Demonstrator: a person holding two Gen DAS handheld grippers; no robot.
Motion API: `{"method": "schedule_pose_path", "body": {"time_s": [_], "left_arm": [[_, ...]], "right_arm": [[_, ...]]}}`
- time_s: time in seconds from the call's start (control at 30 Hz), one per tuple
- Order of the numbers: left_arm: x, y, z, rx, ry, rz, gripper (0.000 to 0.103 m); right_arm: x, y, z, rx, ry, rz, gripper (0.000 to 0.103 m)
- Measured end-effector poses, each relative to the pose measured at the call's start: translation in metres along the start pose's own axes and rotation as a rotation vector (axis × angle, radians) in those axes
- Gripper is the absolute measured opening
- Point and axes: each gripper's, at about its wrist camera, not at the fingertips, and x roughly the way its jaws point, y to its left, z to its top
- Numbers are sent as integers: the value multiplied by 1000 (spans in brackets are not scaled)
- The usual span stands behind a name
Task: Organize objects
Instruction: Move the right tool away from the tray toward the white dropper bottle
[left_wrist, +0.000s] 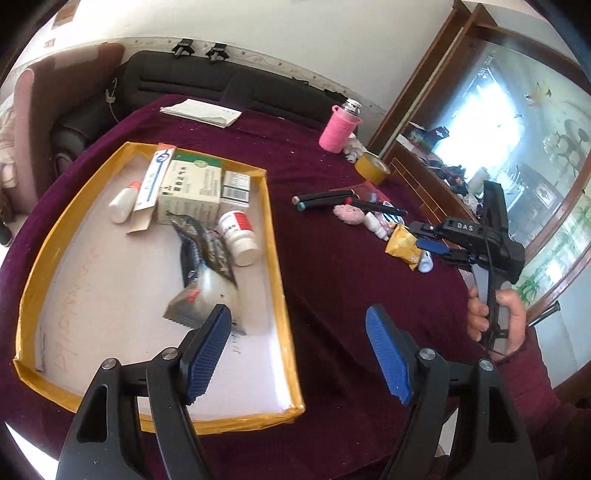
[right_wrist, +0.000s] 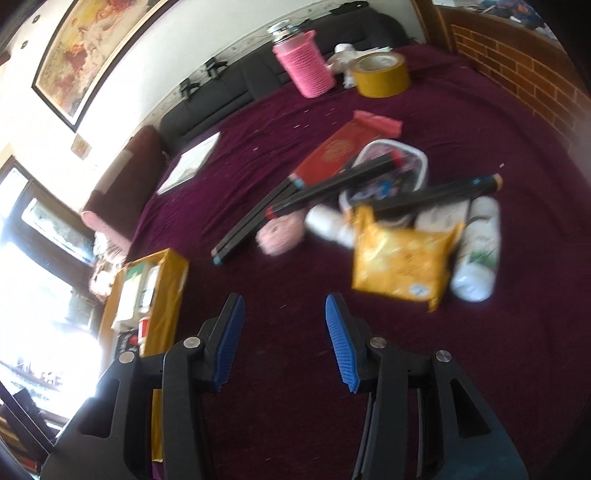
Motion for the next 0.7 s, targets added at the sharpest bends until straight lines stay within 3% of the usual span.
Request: {"method": "schedule_pose_path", "body": {"time_s": [0.1, 0.27, 0.53, 0.7], "left_arm": [[9, -12, -5, 15, 26, -14, 70], [14, -22, -11, 34, 49, -23, 70], [13, -27, -14, 28, 46, -26, 70], [5, -17, -16, -7, 34, -11, 70]], "right_arm": [[1, -15, 15, 22, -15, -47, 44], [5, -30, 29, 58, -6, -25, 44], [53, 15, 45, -64, 81, 9, 44], [92, 36, 59, -104, 96, -69, 44]]}}
